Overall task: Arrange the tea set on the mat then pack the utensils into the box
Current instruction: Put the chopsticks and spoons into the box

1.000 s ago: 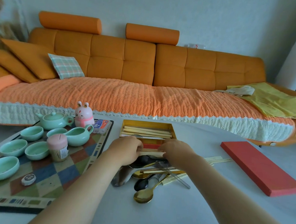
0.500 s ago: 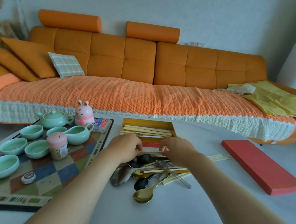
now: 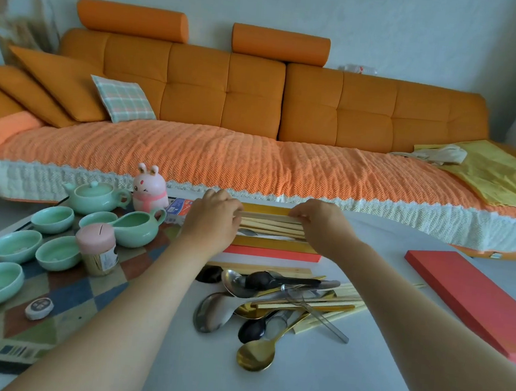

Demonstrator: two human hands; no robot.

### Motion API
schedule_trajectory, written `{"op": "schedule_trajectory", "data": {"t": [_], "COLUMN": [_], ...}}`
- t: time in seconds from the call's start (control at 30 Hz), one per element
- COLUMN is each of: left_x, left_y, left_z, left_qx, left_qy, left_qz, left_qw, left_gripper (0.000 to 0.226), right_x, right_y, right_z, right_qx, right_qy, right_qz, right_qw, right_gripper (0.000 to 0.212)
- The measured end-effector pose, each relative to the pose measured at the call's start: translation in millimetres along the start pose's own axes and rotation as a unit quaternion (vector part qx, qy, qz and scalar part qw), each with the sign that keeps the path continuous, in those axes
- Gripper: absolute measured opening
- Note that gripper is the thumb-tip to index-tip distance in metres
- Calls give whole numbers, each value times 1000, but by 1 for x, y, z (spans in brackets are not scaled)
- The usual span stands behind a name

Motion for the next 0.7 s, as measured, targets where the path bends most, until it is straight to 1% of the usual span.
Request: {"op": "schedule_trajectory", "data": {"t": [0.03, 0.1, 0.27, 0.4, 0.47, 0.5, 0.57, 0.6, 0.63, 0.67, 0.7], "left_x": [-2, -5, -9, -9, -9, -9, -9, -10, -10, -9, -8], "left_y": [4, 12, 27, 28, 28, 27, 25, 23, 21, 19, 17], "left_z": [-1, -3, -12, -14, -13, -12, -10, -9, -7, -4, -2], "left_qx": [-25, -43, -8, 5, 13, 17, 22, 19, 14, 11, 12], "left_qy": [-2, -3, 16, 23, 21, 15, -3, -10, -12, -10, -5], "left_qz": [-16, -36, -83, -119, -155, -170, -189, -193, -193, -185, -171], "left_qw": [1000, 998, 996, 993, 988, 985, 982, 981, 981, 983, 985], "left_gripper": [36, 44, 42, 48, 50, 50, 50, 50, 50, 50, 49], "right_x": [-5, -16, -30, -33, -32, -30, -25, -23, -20, -18, -16], "right_y": [3, 10, 28, 35, 32, 31, 30, 31, 31, 30, 27], "right_z": [-1, 0, 6, 4, 1, -1, -2, -3, -4, -5, -6], "right_qx": [3, 5, 17, -11, -9, 3, 29, 27, 20, 10, 7], "right_qy": [9, 31, 73, 92, 78, 61, 25, 15, 15, 18, 19], "right_qz": [-9, -23, -24, -17, -17, -32, -92, -123, -143, -153, -155], "right_qw": [1000, 999, 997, 996, 997, 998, 995, 992, 989, 988, 988], "right_gripper": [32, 34, 43, 48, 44, 38, 27, 27, 32, 35, 34]}}
Point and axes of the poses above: each hand's wrist, its own x-axis away from the middle knuckle, its own y-axis out of the palm, z = x × y, the point moved 1 cm from there along -x, towards the middle knuckle, and after that the axes turned 1 degree about y, right-handed, at the moved point
